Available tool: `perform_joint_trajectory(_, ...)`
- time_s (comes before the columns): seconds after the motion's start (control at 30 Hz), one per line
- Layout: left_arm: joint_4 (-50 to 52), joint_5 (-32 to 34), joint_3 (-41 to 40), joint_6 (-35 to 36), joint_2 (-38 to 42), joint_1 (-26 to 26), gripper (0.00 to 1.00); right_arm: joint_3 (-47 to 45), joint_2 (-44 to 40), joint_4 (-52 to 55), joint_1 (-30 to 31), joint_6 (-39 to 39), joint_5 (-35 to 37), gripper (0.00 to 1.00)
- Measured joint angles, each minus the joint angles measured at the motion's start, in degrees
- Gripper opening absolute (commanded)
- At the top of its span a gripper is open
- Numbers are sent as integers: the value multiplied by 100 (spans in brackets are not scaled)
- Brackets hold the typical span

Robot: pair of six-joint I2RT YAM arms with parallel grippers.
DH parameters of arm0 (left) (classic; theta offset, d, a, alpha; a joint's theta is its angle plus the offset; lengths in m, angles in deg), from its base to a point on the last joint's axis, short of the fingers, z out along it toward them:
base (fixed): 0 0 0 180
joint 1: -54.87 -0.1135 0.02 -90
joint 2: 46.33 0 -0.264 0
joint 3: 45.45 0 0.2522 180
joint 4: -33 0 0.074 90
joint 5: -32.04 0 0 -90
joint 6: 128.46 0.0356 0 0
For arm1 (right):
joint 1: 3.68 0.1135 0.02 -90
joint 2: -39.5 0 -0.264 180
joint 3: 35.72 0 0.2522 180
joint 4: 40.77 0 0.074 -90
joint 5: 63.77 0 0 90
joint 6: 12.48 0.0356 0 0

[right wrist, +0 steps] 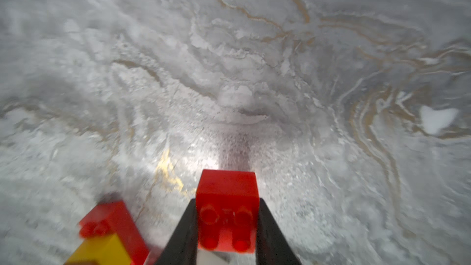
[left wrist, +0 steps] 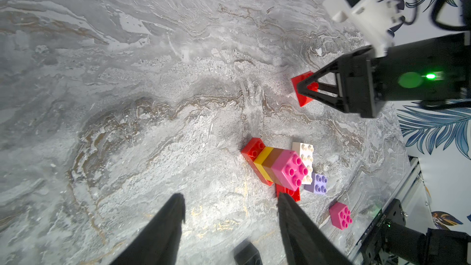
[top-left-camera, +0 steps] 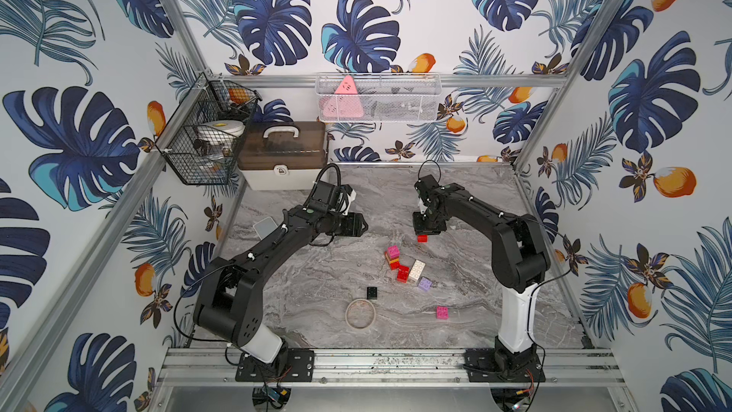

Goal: Assemble the number 1 with lego
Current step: Pick up the lego brick from the center of the board.

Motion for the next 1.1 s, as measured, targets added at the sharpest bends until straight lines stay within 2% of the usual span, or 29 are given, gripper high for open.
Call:
perform_joint_trajectory(0.2, 164, 236, 70, 94, -2, 0, 63, 208, -824, 623, 223, -393, -258, 0)
perform_joint_trajectory(0.47, 365, 446, 153, 114, -103, 0, 63, 321, -1069, 1207, 984, -695, -490, 0)
perform_joint_trajectory(0.7, 400, 474, 162, 114, -87, 0, 63, 205, -1023, 1143, 1493, -345, -249, 0)
perform_joint_trajectory(1.1, 409, 492, 192, 116, -92, 0, 64, -144, -883, 643, 1816, 212, 262, 0)
